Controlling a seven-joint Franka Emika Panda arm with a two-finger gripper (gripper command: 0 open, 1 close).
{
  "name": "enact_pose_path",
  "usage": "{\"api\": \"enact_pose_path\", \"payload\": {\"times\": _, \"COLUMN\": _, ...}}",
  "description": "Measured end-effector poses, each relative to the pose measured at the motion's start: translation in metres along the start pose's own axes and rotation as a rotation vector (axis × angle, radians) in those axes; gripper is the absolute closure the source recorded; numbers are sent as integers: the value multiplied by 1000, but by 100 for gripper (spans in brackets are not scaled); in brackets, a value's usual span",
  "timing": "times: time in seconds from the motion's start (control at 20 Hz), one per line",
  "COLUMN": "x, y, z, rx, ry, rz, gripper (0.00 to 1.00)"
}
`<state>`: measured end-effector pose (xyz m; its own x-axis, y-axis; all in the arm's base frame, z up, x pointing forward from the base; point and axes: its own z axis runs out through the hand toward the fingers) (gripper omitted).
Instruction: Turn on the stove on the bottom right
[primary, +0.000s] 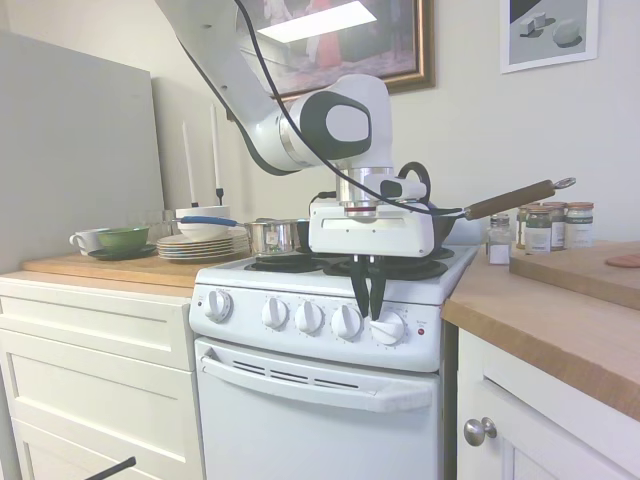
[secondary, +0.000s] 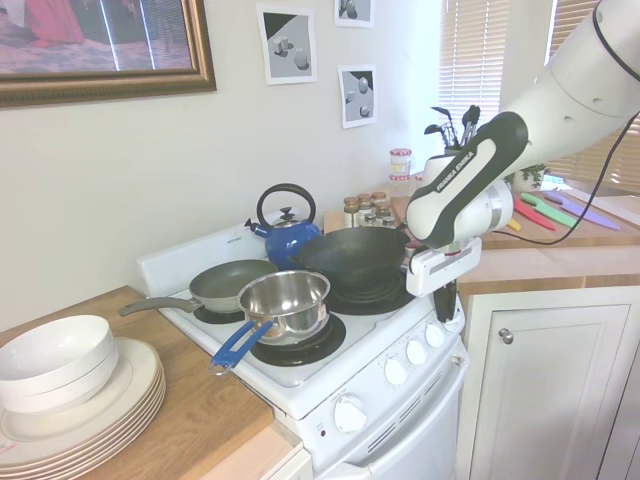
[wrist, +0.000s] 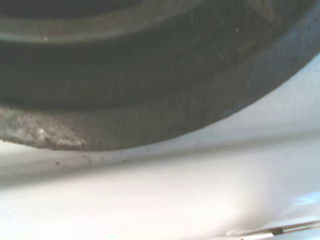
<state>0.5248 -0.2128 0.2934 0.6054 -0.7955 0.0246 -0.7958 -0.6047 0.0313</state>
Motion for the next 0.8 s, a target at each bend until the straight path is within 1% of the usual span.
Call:
{"api": "enact_pose_path", "payload": {"times": 0.25, "x": 1, "y": 3, "z": 3, "rx": 3, "ry": -8, "rz": 9, "gripper": 100}}
{"api": "enact_pose_path", "payload": {"times": 0.8, "x": 0, "y": 3, "z": 23, "rx": 0, "ry": -45, "rz": 19, "gripper": 100}}
